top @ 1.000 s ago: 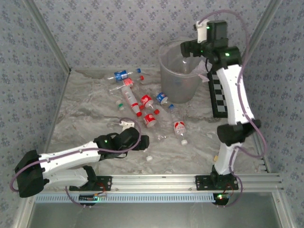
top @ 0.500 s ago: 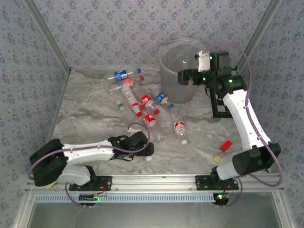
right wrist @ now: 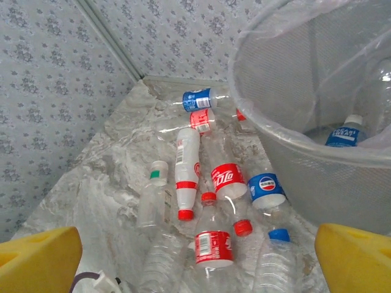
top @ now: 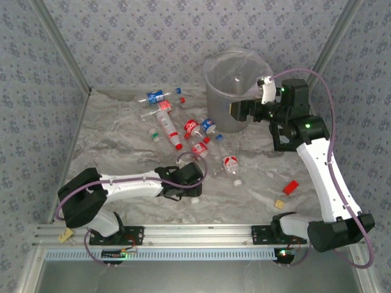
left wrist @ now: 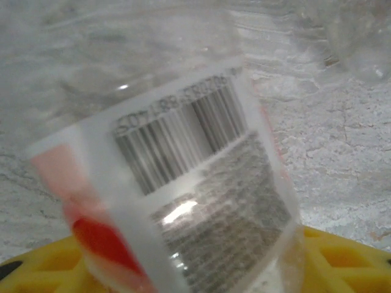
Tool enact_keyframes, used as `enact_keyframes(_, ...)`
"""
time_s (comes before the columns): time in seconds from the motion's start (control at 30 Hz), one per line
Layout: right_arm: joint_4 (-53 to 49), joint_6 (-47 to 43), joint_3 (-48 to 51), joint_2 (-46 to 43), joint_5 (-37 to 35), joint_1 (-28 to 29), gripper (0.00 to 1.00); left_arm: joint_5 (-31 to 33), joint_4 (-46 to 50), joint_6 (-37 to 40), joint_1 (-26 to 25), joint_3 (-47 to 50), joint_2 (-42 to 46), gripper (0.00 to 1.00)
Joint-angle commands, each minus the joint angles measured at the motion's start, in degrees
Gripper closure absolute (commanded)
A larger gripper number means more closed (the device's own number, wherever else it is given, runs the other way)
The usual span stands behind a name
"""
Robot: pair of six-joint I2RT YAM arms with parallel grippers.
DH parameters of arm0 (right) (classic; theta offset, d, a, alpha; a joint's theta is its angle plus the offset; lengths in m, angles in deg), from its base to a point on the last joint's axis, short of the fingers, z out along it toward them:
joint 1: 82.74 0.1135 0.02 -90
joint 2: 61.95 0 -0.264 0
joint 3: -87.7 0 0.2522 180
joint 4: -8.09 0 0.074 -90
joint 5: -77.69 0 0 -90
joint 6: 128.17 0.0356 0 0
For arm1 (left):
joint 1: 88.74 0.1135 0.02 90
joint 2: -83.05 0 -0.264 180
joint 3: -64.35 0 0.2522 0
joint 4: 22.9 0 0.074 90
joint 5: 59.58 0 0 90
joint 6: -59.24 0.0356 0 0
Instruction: Put the plastic bottles in the bin
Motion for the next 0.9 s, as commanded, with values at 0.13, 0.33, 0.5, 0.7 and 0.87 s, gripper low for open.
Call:
enact_keyframes(0.13, 3.9, 5.5, 4.3, 0.3, 1.8, 6.1, 0.00, 8.5, 11.6, 6.1, -0.1, -5.7, 8.7, 0.48)
enact_keyframes(0.33, 9.5, 10.6, 7.3, 4.0, 2.4, 12.5, 0.07, 3.5, -1.5, 16.8, 4.1, -4.3, 15.9, 0.58)
enact_keyframes(0.5, 11.7, 13.6, 5.1, 8.9, 4.8, 13.9, 0.09, -4.0, -12.2, 23.2, 5.7, -3.3, 18.0, 0.63)
enact_keyframes(0.7, 15.4, 16.5, 4.9, 12.1, 9.2, 16.7, 0.02, -7.0, -17.3, 27.9, 6.0, -3.3, 17.2, 0.62)
enact_keyframes(0.87, 13.0, 15.6, 3.3, 13.7, 6.4, 16.0, 0.03, -11.6, -21.0, 28.6, 6.2, -2.9, 17.1, 0.59)
